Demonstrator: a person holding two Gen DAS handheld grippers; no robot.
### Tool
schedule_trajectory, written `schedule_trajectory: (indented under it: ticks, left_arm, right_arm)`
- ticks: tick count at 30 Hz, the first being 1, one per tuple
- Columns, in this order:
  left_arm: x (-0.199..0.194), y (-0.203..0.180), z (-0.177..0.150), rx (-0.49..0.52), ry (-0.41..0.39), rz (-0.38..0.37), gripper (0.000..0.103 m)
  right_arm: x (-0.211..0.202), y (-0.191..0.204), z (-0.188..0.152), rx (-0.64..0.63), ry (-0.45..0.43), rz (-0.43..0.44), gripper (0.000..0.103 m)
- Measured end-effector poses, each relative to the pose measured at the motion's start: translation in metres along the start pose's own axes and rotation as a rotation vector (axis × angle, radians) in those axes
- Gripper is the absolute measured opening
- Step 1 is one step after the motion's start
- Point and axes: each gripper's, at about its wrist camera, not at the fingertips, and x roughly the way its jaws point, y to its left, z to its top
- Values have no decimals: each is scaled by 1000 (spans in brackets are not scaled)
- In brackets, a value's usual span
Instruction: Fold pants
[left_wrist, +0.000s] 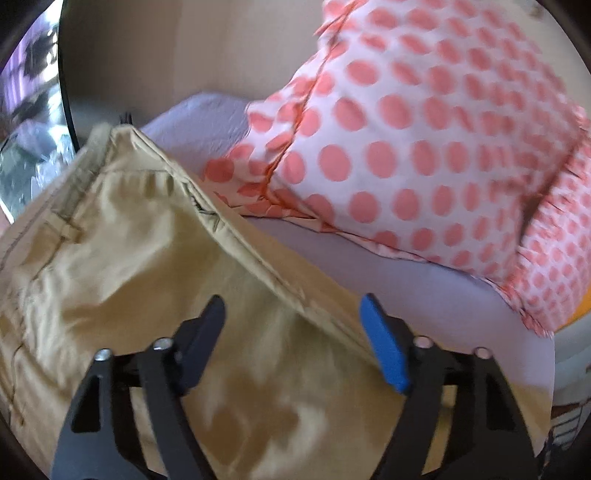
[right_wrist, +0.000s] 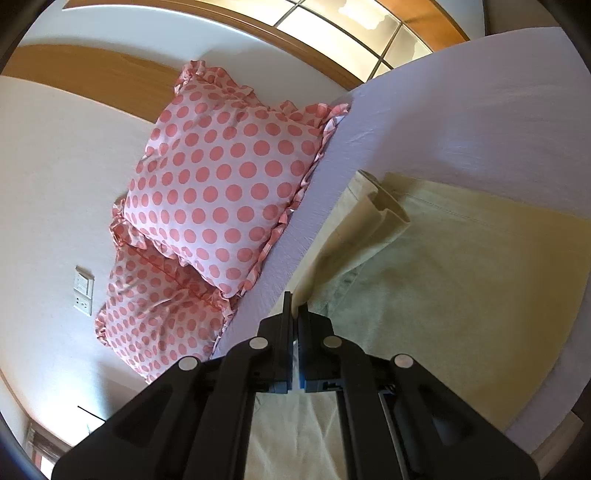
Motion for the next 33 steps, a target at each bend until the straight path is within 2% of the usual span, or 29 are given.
schedule_trajectory:
  ticks: [1, 2, 3, 5, 8, 10, 12, 15, 17, 19, 22, 26, 33]
  left_arm:
    - [13, 2, 5, -10, 24, 20, 55]
    - [21, 5, 7, -18, 38, 28, 35]
    - [23, 7, 8, -22, 19, 54, 12]
    - [13, 15, 4, -43, -7, 26, 7]
    - [-36, 21, -21, -18, -93, -18, 6]
    - [-89, 31, -53, 12, -174, -64, 6]
    - [-143, 47, -103, 54, -252, -77, 15]
    - [-181, 81, -175, 39, -285, -39, 24]
    - [-186, 104, -210, -5, -262, -37, 24]
    - [-183, 128, -234, -78, -225, -72, 21]
    - [-178, 135, -255, -90, -222, -71, 18]
    - [-183, 128, -267, -68, -268, -60, 16]
    - [-187, 139, -274, -111, -249, -129, 15]
  right_arm:
    - [0, -1, 1, 8, 2, 0, 2]
    - [0, -1, 1, 14, 2, 3, 2]
    - [0, 0, 1, 17, -3, 8, 2]
    - [-1, 3, 2, 16, -11, 15, 2]
    - [-22, 12, 6, 7, -56, 27, 2]
    - [-39, 15, 7, -7, -97, 32, 2]
    - [-56, 13, 7, -13, -125, 29, 2]
    - [-66, -1, 2, -5, -136, -22, 2]
    - [-66, -15, -1, 21, -129, -55, 2]
    - [-64, -27, -4, 43, -114, -85, 2]
    - [-64, -36, -7, 49, -111, -109, 2]
    - [-71, -36, -7, 50, -121, -105, 2]
    - [-78, -39, -6, 59, -131, -115, 2]
